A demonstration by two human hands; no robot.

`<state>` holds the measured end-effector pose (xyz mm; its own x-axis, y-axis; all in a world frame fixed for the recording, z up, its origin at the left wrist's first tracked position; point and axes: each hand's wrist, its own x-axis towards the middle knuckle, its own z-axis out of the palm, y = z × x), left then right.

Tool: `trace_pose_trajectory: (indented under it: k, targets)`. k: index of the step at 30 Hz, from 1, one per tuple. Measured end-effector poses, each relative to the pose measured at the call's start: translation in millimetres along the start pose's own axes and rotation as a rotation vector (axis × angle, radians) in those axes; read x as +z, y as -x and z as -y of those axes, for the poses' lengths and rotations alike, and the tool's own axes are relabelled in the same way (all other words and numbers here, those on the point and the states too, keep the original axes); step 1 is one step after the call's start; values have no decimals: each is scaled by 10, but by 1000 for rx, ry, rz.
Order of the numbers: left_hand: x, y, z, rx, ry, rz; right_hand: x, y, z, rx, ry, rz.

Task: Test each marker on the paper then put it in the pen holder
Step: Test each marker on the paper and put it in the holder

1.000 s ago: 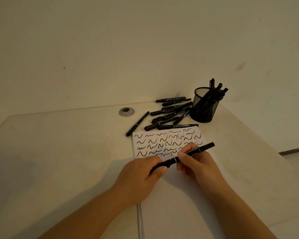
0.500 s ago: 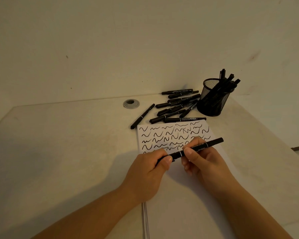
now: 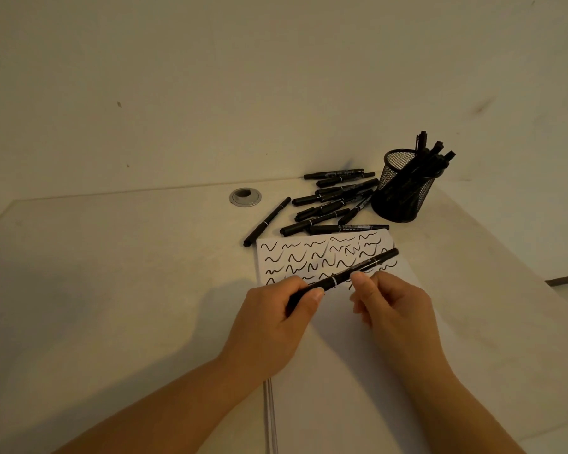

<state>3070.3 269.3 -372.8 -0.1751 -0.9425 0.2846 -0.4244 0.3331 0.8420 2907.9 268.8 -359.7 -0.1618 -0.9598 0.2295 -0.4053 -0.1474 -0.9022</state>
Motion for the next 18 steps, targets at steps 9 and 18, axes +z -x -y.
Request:
trace_pose_trajectory:
  k: [9,18]
  targets:
    - [-40,-31,39,103,-127,-54,-7,-106,174,-939,803,115]
    - [-301,-557,208,154,-333,-316,-251,-822,493,-618,599,-99]
